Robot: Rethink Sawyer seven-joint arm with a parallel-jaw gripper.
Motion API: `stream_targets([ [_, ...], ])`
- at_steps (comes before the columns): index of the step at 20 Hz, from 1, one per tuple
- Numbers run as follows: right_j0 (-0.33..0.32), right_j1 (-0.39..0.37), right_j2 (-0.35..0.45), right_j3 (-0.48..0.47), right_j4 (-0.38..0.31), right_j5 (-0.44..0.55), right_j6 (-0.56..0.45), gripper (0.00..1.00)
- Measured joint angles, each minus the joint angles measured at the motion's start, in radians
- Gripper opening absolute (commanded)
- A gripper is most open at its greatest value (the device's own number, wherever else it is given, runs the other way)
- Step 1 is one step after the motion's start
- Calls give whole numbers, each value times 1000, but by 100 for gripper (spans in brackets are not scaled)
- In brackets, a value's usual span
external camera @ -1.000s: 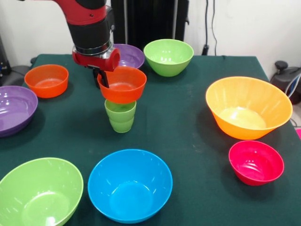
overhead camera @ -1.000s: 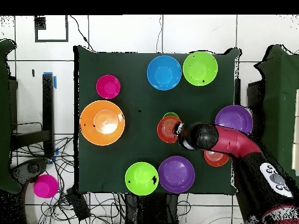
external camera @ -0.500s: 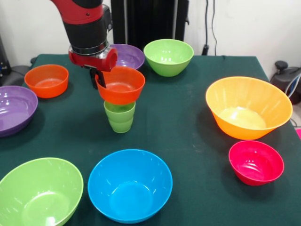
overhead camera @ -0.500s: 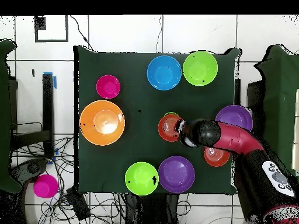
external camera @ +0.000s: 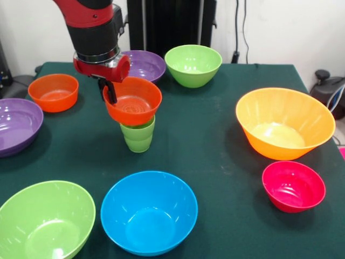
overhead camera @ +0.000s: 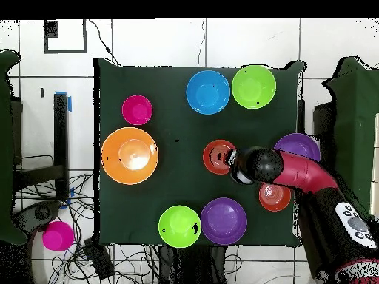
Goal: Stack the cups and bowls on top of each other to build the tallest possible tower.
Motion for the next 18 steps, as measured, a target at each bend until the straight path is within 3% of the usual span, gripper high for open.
stream_targets([
  [18, 0, 0, 0, -12, -1, 1, 0, 0],
])
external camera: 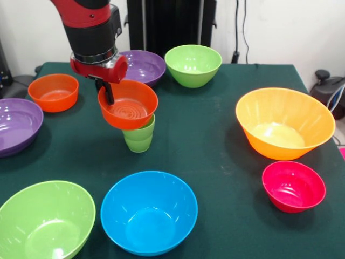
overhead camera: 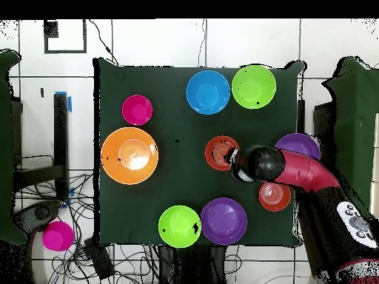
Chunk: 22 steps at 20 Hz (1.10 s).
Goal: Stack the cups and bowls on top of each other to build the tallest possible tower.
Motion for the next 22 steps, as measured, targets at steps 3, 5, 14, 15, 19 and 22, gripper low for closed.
stream_targets([
  [3, 0, 0, 0, 0, 0, 0, 0, 0],
  [5, 0, -1, 0, 0, 0, 0, 0, 0],
  [14, 3, -14, 2, 0, 0, 0, 0, 0],
  [15, 4, -17, 2, 0, 0, 0, 0, 0],
  [19, 8, -24, 2, 0, 0, 0, 0, 0],
  [22, 9, -24, 2, 1, 0, 0, 0, 0],
])
